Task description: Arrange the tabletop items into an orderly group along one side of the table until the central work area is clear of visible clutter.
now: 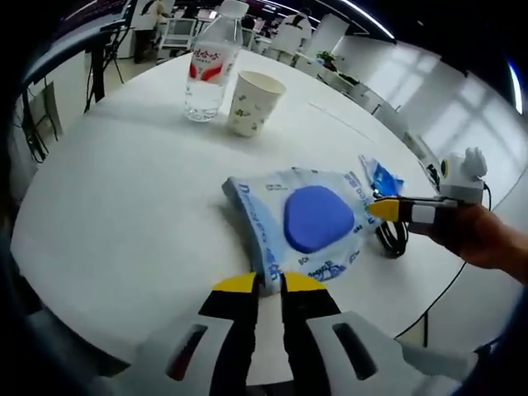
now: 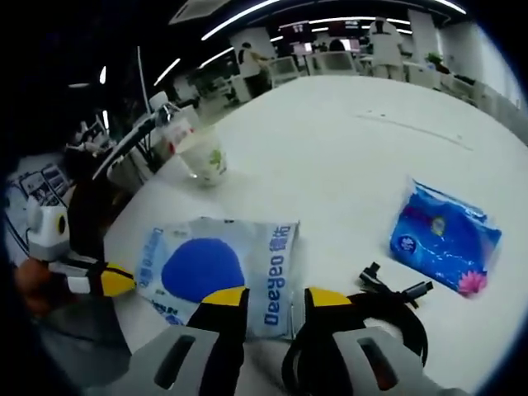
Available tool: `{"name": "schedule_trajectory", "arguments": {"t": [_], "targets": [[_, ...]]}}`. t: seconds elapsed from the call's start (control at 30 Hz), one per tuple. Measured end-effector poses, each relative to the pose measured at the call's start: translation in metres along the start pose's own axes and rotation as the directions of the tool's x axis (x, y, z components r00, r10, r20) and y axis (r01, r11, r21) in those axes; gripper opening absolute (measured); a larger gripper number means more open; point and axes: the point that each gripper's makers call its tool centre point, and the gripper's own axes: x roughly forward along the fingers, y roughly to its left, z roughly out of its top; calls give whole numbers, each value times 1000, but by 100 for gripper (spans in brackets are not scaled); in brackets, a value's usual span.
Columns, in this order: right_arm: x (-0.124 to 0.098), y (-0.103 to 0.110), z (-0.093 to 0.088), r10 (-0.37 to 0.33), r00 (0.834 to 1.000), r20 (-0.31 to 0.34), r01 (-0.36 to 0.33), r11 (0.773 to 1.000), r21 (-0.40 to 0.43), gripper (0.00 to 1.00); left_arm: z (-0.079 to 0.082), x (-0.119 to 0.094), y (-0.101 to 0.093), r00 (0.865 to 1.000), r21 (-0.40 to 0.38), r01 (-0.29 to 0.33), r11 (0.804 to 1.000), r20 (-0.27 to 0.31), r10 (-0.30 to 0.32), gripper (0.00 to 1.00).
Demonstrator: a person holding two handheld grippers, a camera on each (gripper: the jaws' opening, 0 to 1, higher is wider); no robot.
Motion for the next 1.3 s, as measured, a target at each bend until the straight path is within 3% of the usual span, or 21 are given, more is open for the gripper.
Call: {"name": "schedule_trajectory", "arguments": {"t": [0.3, 0.6, 0.9, 1.03, 1.3], "targets": [[-1, 1, -3, 9, 1000, -6, -8, 1000, 20, 18, -1, -1, 0, 1000, -6, 5, 1000, -1, -5, 9], [-3, -5, -5, -4, 1000, 13, 3, 999, 49, 1, -3, -2, -11, 1000, -1, 17, 1000, -3, -17, 10], [-12, 2, -9, -6, 1000, 24, 4, 997, 72, 0, -2, 2, -6, 1000, 7, 19, 1000, -8, -19, 7], [-15, 3, -12, -6, 999, 35, 3, 995, 97, 0, -2, 2, -3, 1000, 12, 7, 1000, -11, -6, 0], [-21, 9, -17, 2, 999, 52, -9, 992, 123, 0, 0, 0, 1, 1000, -10, -9, 1000, 1, 9, 0]]}}
